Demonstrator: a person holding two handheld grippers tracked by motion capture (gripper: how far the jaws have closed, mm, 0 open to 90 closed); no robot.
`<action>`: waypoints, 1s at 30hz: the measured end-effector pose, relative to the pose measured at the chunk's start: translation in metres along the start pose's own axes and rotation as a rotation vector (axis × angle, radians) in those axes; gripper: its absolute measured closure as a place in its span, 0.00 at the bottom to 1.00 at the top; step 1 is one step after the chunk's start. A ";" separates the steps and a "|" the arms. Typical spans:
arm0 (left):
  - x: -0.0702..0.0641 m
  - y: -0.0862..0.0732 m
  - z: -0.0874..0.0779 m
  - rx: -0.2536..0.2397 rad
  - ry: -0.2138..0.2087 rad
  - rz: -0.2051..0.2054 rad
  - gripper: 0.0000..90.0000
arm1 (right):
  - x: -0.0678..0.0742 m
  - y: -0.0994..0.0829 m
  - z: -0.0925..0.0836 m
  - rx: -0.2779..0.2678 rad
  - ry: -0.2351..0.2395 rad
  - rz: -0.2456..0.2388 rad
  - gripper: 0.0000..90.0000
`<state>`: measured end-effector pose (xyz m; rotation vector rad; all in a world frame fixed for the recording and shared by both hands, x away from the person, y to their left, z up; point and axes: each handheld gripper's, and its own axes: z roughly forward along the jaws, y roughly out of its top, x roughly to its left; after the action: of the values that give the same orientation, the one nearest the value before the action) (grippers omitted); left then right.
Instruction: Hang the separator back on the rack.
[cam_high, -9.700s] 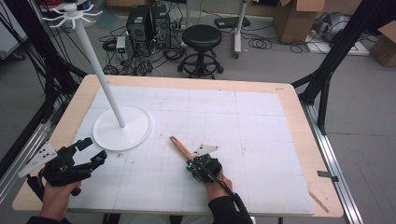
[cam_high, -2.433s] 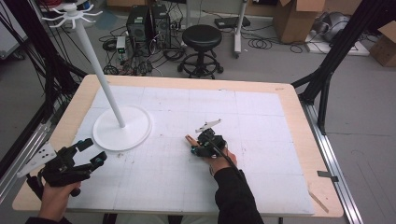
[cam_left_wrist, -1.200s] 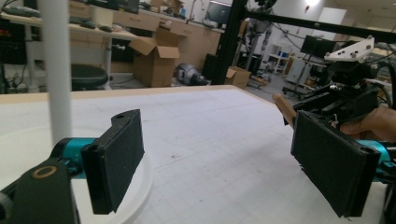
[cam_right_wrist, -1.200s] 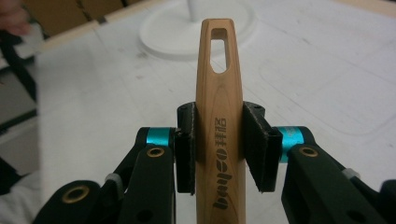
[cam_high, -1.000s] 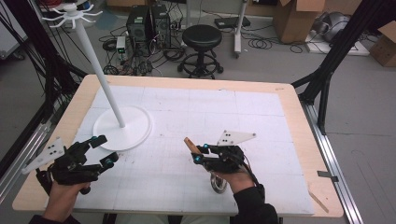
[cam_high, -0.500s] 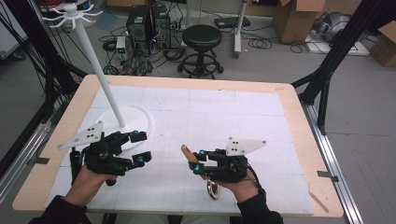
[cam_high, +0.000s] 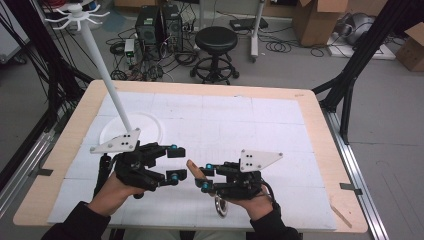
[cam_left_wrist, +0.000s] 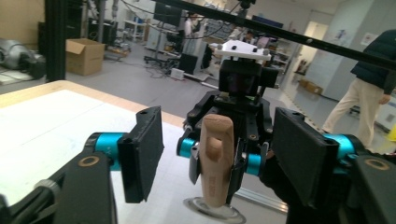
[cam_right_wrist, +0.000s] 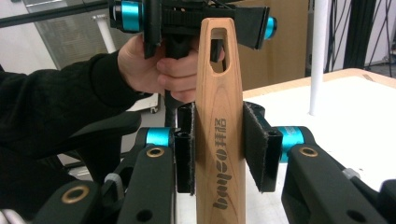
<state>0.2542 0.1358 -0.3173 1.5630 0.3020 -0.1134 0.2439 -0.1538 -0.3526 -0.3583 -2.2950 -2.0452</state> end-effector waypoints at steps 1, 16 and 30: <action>0.000 0.000 0.002 0.001 -0.007 -0.002 0.40 | 0.001 0.000 0.000 -0.001 0.007 0.002 0.75; -0.002 -0.003 0.012 -0.007 -0.099 0.024 0.68 | 0.004 0.002 0.004 -0.030 0.061 -0.005 0.75; -0.006 -0.003 0.010 -0.022 -0.093 0.058 0.79 | 0.004 0.002 0.005 -0.040 0.099 0.005 0.75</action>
<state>0.2492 0.1250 -0.3184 1.5384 0.1836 -0.1369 0.2409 -0.1483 -0.3505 -0.2590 -2.1975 -2.0596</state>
